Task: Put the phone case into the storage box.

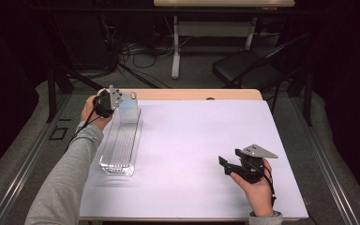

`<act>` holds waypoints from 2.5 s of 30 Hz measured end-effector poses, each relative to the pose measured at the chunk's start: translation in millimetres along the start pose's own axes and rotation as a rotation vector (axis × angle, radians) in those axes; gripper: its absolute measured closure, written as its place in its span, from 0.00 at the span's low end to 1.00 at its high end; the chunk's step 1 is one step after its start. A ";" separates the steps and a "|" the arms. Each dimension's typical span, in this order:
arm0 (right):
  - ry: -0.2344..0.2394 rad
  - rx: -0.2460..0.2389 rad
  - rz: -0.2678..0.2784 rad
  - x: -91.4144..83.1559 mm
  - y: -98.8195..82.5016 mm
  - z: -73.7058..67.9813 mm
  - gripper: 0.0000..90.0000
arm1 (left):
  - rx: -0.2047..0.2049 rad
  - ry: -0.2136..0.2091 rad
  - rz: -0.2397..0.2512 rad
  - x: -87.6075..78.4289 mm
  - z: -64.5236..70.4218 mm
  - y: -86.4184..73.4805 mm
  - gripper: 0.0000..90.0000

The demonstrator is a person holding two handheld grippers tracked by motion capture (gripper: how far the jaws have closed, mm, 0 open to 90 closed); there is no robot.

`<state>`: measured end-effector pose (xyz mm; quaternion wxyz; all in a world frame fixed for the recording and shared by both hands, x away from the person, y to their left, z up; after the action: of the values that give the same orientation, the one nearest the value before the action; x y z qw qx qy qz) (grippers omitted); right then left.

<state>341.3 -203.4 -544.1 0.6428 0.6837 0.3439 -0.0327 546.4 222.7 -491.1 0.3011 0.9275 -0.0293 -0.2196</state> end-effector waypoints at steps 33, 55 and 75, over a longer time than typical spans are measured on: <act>-0.019 -0.007 0.007 1.8 -0.4 -2.6 0.15 | 0.014 -0.020 -0.007 5.8 0.1 -7.5 0.89; -0.005 0.000 -0.005 5.0 -4.1 -2.9 0.00 | 0.003 -0.018 -0.010 7.1 -1.6 -9.9 0.88; -0.013 -0.015 -0.006 6.0 -4.8 -3.7 0.00 | -0.030 -0.033 -0.015 6.2 -3.6 -12.1 0.73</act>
<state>341.9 -197.8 -550.5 0.6498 0.6777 0.3422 -0.0364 552.6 233.4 -497.9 0.3129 0.9193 -0.0239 -0.2373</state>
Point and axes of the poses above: each handheld gripper's, and its own axes: x roughly forward along the jaws, y roughly out of its top, z roughly to its right, the point moved 6 cm from there along x, roughly forward along the jaws, and after that the axes turned 4 degrees about x, right-handed, at the moved point
